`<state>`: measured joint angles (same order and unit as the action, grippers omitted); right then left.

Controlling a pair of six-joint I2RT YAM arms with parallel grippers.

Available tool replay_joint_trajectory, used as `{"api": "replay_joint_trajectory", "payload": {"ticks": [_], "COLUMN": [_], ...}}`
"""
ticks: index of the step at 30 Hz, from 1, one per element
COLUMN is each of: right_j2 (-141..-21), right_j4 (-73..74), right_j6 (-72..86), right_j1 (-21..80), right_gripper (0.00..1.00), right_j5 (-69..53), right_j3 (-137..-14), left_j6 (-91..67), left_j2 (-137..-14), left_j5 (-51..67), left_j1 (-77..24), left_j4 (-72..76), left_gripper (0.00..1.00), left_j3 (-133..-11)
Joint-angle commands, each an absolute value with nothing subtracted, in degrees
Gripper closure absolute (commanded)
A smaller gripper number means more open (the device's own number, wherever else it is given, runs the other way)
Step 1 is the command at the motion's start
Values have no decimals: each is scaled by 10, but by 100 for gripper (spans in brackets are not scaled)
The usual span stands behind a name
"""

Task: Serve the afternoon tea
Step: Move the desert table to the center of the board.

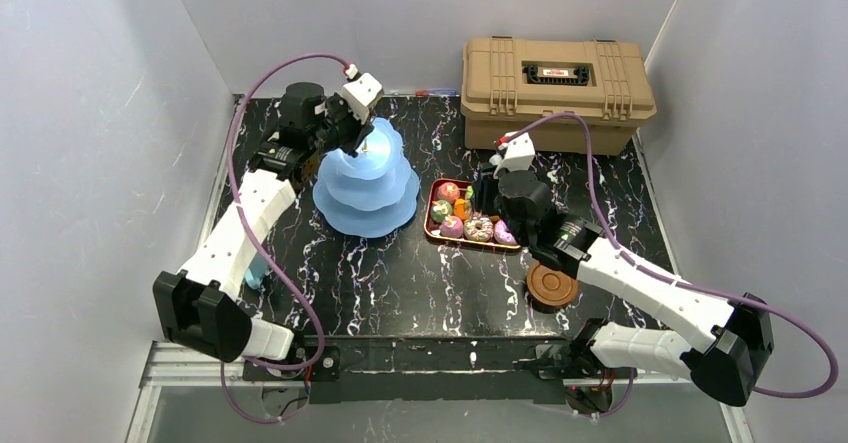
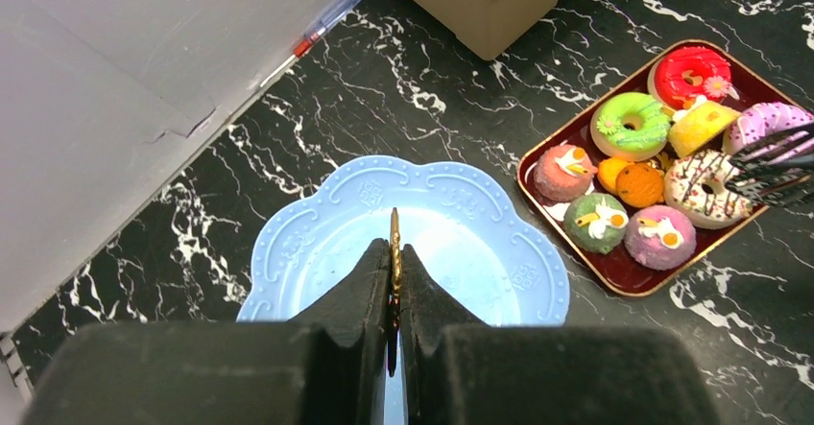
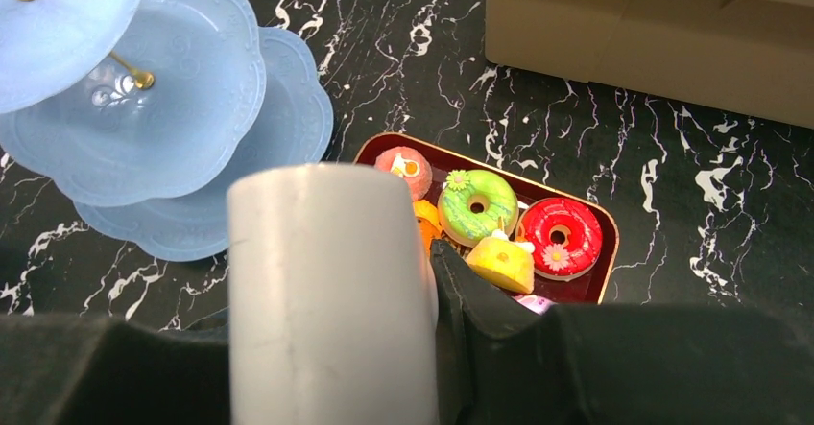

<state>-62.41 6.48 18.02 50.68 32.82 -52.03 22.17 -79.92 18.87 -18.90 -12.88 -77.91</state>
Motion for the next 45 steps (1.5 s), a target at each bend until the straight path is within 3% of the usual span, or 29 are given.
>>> {"api": "replay_joint_trajectory", "payload": {"ticks": [1,15,17,22,25,32,45], "right_j2": [-621,-625,-626,-630,-629,-639,-685], "right_j4": [12,-7,-13,-18,-21,-41,-103], "right_j6": [184,185,184,179,171,178,192], "right_j1": [498,485,483,478,470,453,453], "right_gripper": [87,87,87,87,87,86,70], "right_j5": [328,316,313,316,318,292,218], "right_j3": [-512,-488,-485,-481,-478,-465,-463], "left_j6": [200,139,143,137,136,125,112], "left_j2": [-748,-715,-713,-706,-699,-666,-633], "left_j5": [191,191,194,202,198,173,163], "left_j1": [-191,-192,-192,-192,-192,-192,-192], "left_j4": [-124,-173,-180,-197,-222,-274,-317], "left_gripper": [100,99,85,24,3,2,2], "left_j3": [-768,-748,-744,-746,-762,-795,-830]}}
